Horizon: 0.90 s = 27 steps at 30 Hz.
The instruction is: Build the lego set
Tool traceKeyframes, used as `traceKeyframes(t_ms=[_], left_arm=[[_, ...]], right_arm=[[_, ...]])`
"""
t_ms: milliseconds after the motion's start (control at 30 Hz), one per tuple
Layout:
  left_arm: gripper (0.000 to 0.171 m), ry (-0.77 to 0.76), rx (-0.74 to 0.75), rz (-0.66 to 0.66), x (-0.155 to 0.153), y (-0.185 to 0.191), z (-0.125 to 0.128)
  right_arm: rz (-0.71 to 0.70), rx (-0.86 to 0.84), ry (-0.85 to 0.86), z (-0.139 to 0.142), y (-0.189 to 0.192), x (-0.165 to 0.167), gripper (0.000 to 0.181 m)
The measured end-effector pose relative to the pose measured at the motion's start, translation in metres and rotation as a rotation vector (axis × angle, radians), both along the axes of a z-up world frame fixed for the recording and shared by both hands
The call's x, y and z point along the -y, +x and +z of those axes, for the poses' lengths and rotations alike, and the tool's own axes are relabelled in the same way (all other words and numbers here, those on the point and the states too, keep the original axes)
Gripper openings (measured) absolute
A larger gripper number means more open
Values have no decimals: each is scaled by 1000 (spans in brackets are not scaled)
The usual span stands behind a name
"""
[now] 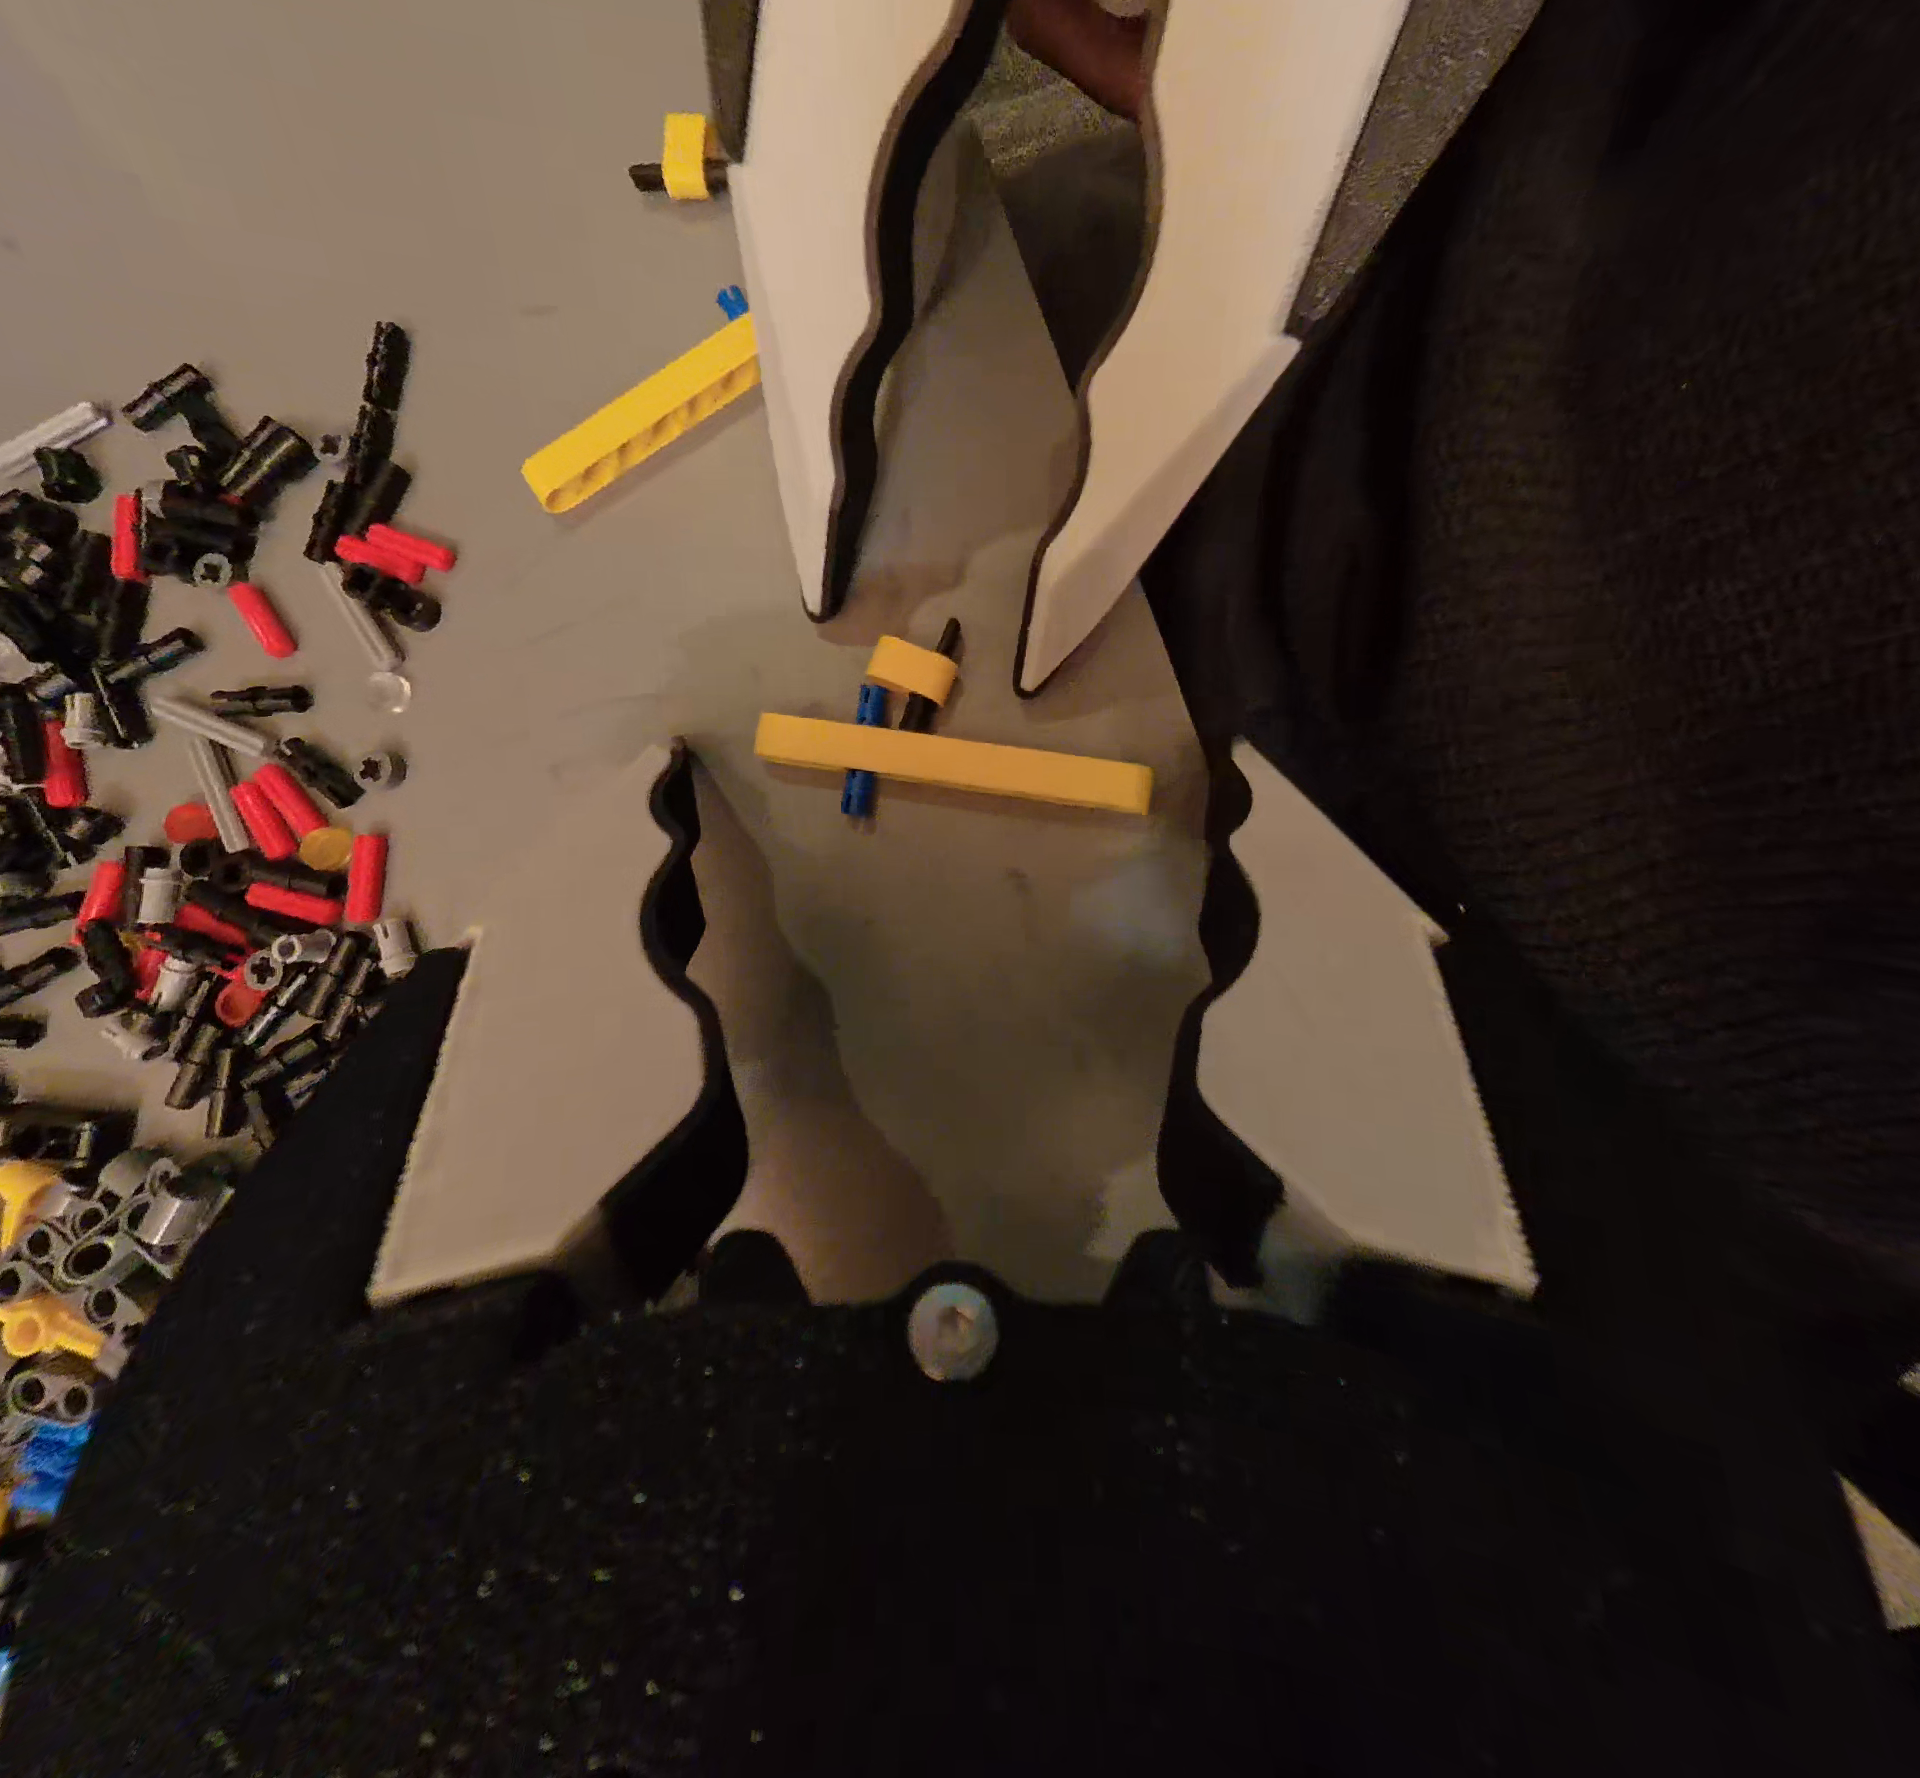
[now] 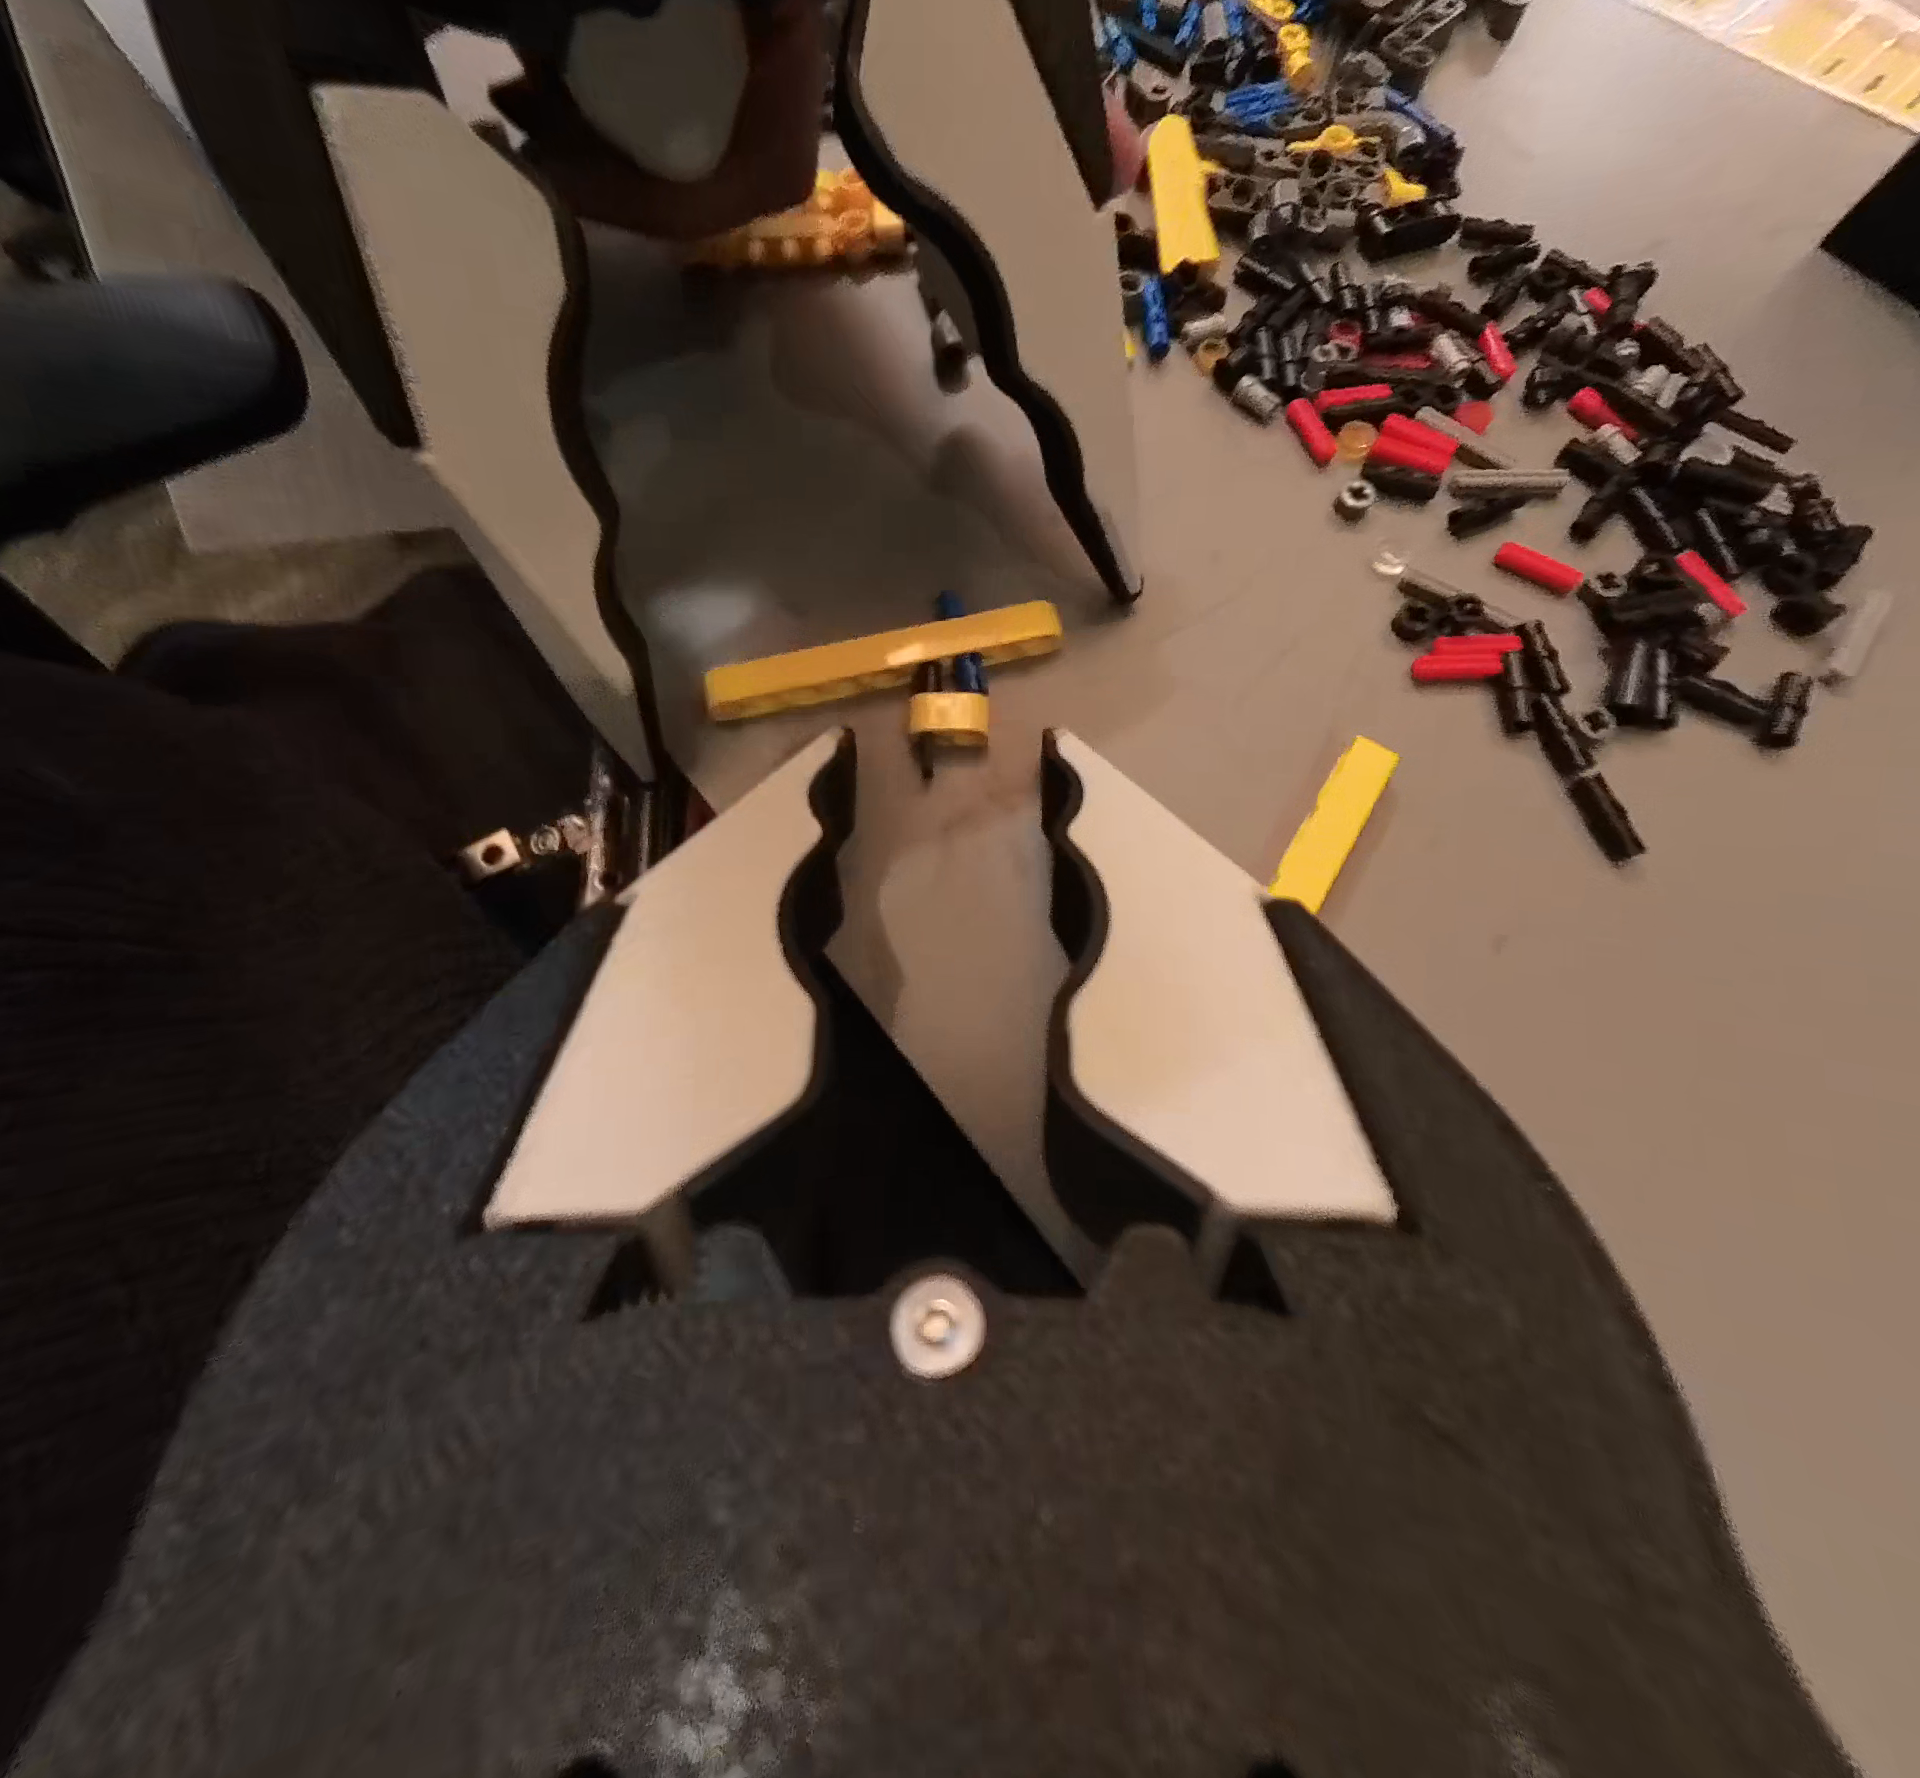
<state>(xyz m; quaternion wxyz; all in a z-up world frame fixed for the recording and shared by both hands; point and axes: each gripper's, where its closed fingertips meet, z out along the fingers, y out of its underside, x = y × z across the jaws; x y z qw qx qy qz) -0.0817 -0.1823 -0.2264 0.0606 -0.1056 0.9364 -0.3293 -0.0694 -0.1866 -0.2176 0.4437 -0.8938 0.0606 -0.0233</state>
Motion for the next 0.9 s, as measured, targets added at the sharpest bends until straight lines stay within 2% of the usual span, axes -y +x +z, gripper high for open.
traceKeyframes(t_ms=[233, 367, 700, 900], left_arm=[[95, 25, 46, -7, -2, -5, -2], [88, 27, 54, 3, -2, -8, -1], [71, 50, 55, 33, -4, -16, 1], [77, 43, 45, 122, -8, -12, 2]], right_arm=[[52, 23, -20, -1, -1, -4, 28], [55, 43, -5, -1, 0, -5, 16], [88, 56, 39, 3, -8, 1, 15], [88, 29, 106, 11, -11, 11, 16]])
